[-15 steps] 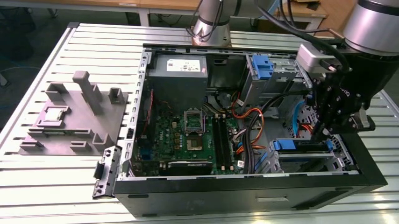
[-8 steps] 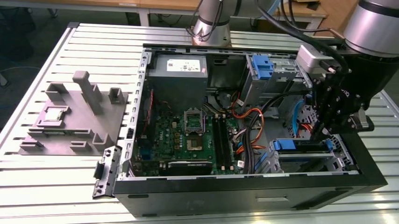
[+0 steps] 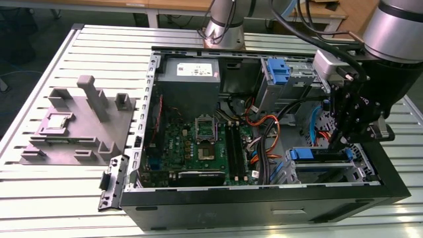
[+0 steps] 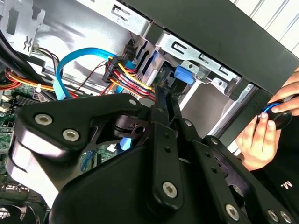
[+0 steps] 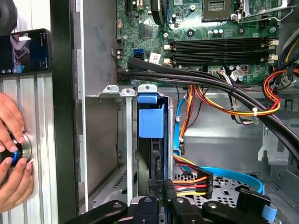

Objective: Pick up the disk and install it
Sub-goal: 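Insert the first disk wire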

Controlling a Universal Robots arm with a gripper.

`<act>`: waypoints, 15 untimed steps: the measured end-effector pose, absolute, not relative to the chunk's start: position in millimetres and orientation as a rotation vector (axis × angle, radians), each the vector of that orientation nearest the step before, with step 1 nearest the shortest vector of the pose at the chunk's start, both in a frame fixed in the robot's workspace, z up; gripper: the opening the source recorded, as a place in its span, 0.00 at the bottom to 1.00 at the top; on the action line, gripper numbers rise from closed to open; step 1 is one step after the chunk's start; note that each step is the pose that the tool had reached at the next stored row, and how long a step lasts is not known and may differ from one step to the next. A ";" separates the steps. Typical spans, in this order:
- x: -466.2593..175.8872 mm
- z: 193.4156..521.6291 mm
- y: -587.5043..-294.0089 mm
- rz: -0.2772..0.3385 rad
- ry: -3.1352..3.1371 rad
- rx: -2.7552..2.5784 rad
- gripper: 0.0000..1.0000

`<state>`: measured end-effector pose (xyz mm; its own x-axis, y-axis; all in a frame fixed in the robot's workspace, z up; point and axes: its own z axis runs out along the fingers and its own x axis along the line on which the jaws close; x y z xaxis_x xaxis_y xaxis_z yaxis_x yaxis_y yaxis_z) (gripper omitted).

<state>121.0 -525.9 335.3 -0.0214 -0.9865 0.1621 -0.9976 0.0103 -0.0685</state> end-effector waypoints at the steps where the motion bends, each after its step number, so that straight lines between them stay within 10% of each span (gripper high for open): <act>1: 121.0 335.2 -526.0 0.251 -2.186 2.146 0.17; 15: 121.2 331.3 -527.4 0.237 -2.210 2.133 0.17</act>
<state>121.2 -527.4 331.3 -0.0405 -0.9878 0.1504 -0.9972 0.0305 -0.0682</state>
